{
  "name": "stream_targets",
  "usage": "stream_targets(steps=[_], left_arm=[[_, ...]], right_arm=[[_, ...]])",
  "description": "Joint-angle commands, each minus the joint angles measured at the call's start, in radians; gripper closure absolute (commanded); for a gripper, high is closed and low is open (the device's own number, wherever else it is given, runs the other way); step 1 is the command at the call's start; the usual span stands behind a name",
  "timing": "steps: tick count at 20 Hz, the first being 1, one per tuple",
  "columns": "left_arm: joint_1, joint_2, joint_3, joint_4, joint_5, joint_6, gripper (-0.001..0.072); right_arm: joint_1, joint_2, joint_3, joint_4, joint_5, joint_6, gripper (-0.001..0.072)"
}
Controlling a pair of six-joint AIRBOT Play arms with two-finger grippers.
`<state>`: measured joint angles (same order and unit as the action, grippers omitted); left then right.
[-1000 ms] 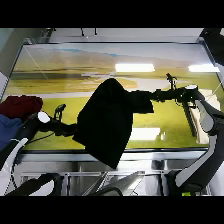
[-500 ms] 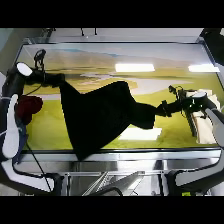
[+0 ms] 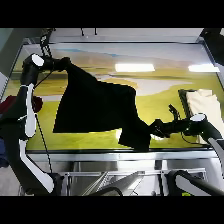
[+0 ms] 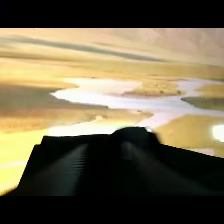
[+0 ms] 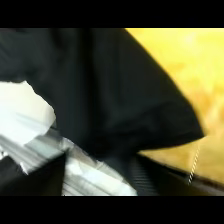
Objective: Fold the shirts.
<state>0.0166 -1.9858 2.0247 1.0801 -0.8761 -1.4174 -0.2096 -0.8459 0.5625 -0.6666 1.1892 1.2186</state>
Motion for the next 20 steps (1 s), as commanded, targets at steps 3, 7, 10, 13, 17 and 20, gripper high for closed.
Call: stream_targets(steps=[3, 7, 10, 13, 17, 20], left_arm=[[0.087, 0.045, 0.067, -0.017, -0.310, -0.005, 0.0019], [0.201, 0.198, -0.124, 0.081, -0.480, -0.005, 0.0020], [0.269, 0.256, -0.278, 0.161, -0.602, -0.004, 0.0019], [0.312, 0.272, -0.439, 0.161, -0.640, 0.005, 0.0020], [0.317, 0.271, -0.621, 0.158, -0.605, 0.038, 0.0020], [0.317, 0.270, -0.724, 0.157, -0.550, 0.050, 0.0020]], right_arm=[[-0.041, 0.043, 0.093, -0.089, 0.043, -0.024, 0.0206], [-0.161, 0.044, 0.185, -0.302, 0.128, -0.053, 0.0205], [-0.154, 0.043, 0.159, -0.304, 0.163, -0.108, 0.0206], [-0.157, 0.042, 0.113, -0.311, 0.158, -0.112, 0.0208], [-0.157, 0.042, 0.062, -0.310, 0.154, -0.097, 0.0210], [-0.156, 0.042, 0.012, -0.294, 0.153, -0.092, 0.0390]])
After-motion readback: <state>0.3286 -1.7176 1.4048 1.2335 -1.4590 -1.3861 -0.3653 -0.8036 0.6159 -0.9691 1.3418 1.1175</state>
